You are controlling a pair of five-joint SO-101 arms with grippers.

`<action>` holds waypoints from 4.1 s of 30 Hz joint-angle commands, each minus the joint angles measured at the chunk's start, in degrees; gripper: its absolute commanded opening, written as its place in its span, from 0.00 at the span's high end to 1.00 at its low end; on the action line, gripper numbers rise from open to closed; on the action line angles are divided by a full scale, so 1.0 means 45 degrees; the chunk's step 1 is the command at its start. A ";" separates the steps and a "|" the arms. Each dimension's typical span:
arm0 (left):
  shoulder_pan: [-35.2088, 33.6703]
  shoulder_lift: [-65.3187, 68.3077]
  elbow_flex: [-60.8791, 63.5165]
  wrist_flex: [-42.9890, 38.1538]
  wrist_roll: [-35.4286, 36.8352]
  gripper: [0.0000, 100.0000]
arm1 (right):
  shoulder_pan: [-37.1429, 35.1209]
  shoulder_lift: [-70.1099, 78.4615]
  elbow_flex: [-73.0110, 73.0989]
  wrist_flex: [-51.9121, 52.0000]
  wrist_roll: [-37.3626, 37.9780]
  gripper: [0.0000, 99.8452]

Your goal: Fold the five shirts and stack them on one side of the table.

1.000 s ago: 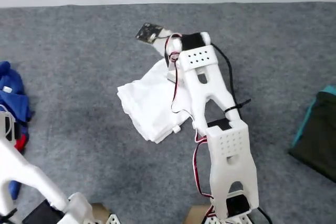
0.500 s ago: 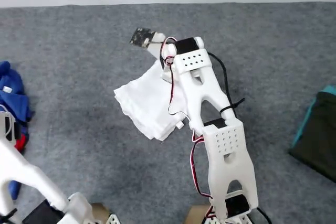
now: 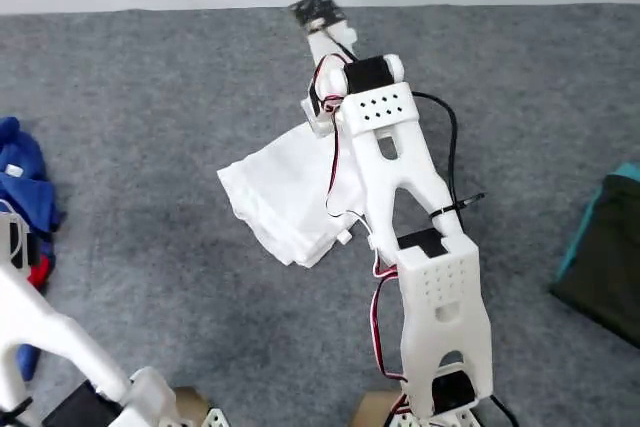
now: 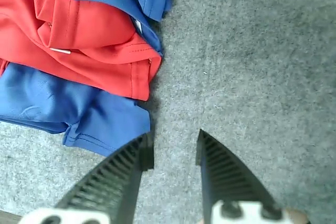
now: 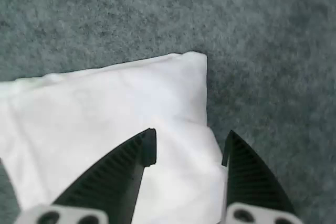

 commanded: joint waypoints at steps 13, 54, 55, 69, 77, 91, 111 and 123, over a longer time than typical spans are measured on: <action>0.0020 -0.0430 -0.0029 0.0313 -0.0039 0.86 | -0.1182 -0.1709 -0.0176 0.4366 -0.8635 0.70; -0.0059 -0.0430 -0.0029 0.0313 -0.0078 0.86 | -0.1592 0.4308 -0.1250 0.0869 -1.0159 0.98; -0.0039 -0.0430 -0.0029 0.0313 -0.0078 0.86 | -0.1514 0.4308 -0.1426 0.1084 -1.0022 0.98; -0.0059 -0.0430 -0.0029 0.0313 -0.0078 0.86 | 0.0322 0.3565 -0.6838 0.4425 -0.5665 0.99; -0.0059 -0.0430 -0.0029 0.0313 -0.0078 0.86 | 0.2022 0.0537 -0.5841 0.4444 -0.2501 0.99; 0.0000 -0.0430 -0.0029 0.0313 -0.0059 0.86 | 0.6535 -0.9074 0.5783 0.4386 0.3770 0.99; 0.0000 -0.0430 -0.0029 0.0313 -0.0020 0.86 | 1.3275 -1.0833 0.6935 0.4132 1.0042 0.99; -0.0078 -0.0449 -0.0029 0.0332 -0.0020 0.86 | 1.4447 -0.8195 0.6916 0.1084 1.0081 0.99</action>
